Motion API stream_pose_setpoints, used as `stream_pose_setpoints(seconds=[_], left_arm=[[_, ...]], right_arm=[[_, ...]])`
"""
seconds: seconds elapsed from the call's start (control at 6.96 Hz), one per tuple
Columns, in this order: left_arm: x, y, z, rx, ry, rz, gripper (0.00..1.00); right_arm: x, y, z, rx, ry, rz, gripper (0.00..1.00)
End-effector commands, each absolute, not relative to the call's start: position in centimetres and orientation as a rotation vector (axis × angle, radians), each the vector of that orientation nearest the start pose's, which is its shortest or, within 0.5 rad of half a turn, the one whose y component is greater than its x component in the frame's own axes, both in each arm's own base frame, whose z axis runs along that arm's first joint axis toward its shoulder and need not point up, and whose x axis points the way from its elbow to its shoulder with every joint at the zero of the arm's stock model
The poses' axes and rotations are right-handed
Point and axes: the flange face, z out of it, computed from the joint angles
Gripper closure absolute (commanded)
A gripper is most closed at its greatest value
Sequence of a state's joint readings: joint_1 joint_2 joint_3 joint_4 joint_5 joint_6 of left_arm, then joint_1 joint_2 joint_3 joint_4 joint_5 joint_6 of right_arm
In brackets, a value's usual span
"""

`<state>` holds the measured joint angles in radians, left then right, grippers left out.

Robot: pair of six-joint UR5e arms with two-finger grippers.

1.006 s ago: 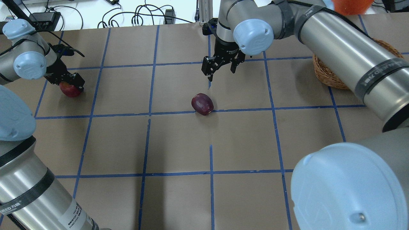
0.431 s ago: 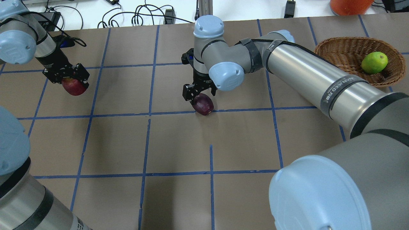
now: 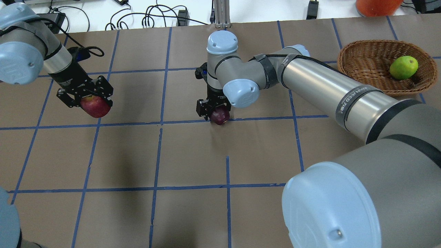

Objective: Put all apples into basket
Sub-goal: 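Carry purple apple to basket with right while left moves red apple center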

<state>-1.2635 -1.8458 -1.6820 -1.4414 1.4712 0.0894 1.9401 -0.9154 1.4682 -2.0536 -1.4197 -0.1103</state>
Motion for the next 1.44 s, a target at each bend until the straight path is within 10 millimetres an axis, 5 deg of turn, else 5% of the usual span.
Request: stream_pose_setpoints(seconds=[0.0, 0.14, 0.43, 0.86, 1.01, 1.15, 1.29], left_arm=[[-4.8, -53.3, 31.0, -0.570, 3.205, 0.340, 0.96], [-9.8, -52.8, 30.1, -0.657, 3.172, 0.286, 0.96], [-19.8, -52.5, 27.1, -0.853, 3.138, 0.121, 0.96], [-33.0, -51.4, 20.1, -0.971, 3.184, -0.096, 0.86], [-35.3, -50.7, 18.1, -0.948, 3.203, -0.109, 0.64], [-35.7, -50.9, 17.7, -0.919, 3.235, -0.172, 0.24], [-35.6, -51.4, 18.2, -0.847, 3.260, -0.211, 0.00]], right_arm=[[38.5, -59.3, 19.0, -0.689, 2.933, 0.039, 0.73], [38.3, -59.8, 20.5, -0.688, 2.938, -0.002, 1.00], [32.7, -62.6, 25.2, -0.579, 3.008, -0.083, 1.00], [9.6, -67.8, 31.0, -0.358, 3.148, -0.083, 1.00], [1.5, -68.8, 31.7, -0.304, 3.180, -0.106, 1.00], [-4.7, -69.6, 32.7, -0.270, 3.198, -0.129, 1.00], [-8.3, -69.7, 32.3, -0.236, 3.210, -0.122, 1.00]])
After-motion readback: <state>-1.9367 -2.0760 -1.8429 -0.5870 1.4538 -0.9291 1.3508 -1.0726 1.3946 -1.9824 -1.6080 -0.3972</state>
